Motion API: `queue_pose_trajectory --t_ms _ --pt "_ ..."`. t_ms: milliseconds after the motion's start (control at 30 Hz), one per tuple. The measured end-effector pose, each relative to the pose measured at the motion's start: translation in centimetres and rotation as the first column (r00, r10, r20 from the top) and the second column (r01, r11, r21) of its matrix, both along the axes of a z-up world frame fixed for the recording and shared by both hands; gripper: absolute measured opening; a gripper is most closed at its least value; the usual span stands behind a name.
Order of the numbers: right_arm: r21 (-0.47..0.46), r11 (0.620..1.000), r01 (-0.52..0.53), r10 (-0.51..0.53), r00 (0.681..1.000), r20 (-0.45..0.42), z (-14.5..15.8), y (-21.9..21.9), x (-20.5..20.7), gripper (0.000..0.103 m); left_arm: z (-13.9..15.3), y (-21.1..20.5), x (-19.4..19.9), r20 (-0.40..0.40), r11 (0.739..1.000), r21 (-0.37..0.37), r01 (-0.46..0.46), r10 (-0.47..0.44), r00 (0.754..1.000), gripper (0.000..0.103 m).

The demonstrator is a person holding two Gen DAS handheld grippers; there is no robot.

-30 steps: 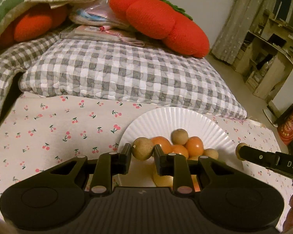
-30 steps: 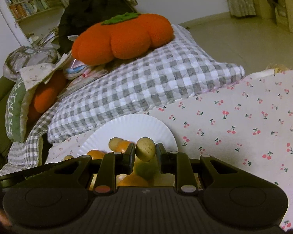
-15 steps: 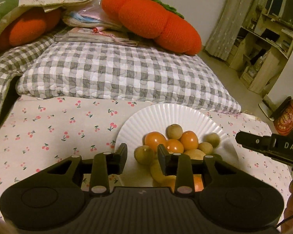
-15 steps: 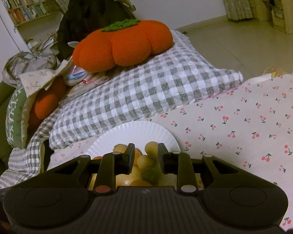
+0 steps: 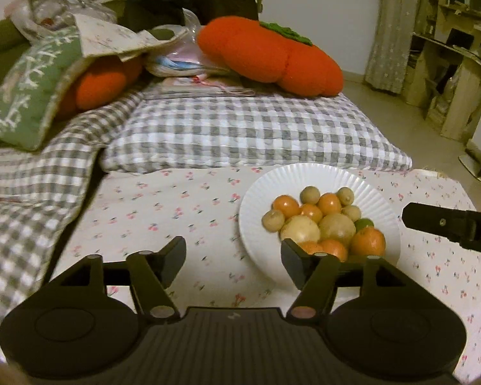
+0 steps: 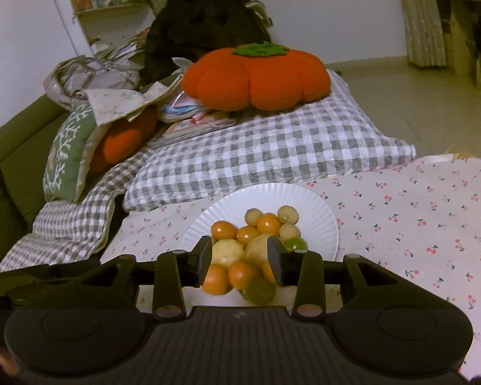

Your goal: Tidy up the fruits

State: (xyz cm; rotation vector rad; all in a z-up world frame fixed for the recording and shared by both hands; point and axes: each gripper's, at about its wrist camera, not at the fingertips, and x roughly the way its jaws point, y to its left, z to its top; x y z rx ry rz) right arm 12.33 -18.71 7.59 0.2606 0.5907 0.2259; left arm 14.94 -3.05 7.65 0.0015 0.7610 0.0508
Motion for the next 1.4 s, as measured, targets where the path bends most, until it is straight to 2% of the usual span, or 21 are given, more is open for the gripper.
queue_pose_trajectory --t_ms 100,233,333,767,933,1400 --pt "-0.014 1.0 -0.003 0.004 1.0 0.012 0.1 0.4 -1.4 0.039 0.6 -0.2 -1.6 0.022 0.999 0.033 -0.004 0.003 1.0 0.069" --pt "-0.063 0.998 -0.005 0.007 1.0 0.03 -0.1 1.4 -3.6 0.047 1.3 -0.5 -3.7 0.052 0.996 0.084 -0.007 0.003 0.999 0.075" --pt "-0.085 0.996 -0.002 0.006 0.999 0.048 -0.1 2.0 -5.3 0.059 1.5 -0.5 -5.2 0.057 0.997 0.072 -0.006 0.002 0.998 0.08" --pt "-0.154 0.988 0.033 -0.014 0.992 0.123 -0.4 3.2 -11.2 0.079 1.9 -1.1 -10.5 0.088 0.997 0.078 0.011 -0.018 0.996 0.091" --pt "-0.149 0.987 0.058 -0.039 0.991 0.128 -0.8 3.1 -12.3 0.101 1.8 -1.1 -11.7 0.094 0.997 0.071 0.016 -0.022 0.995 0.092" --pt "-0.193 0.98 0.049 -0.028 0.994 0.11 -1.9 4.2 -12.4 0.103 1.2 -0.6 -12.4 0.085 0.999 0.033 0.011 -0.013 0.996 0.092"
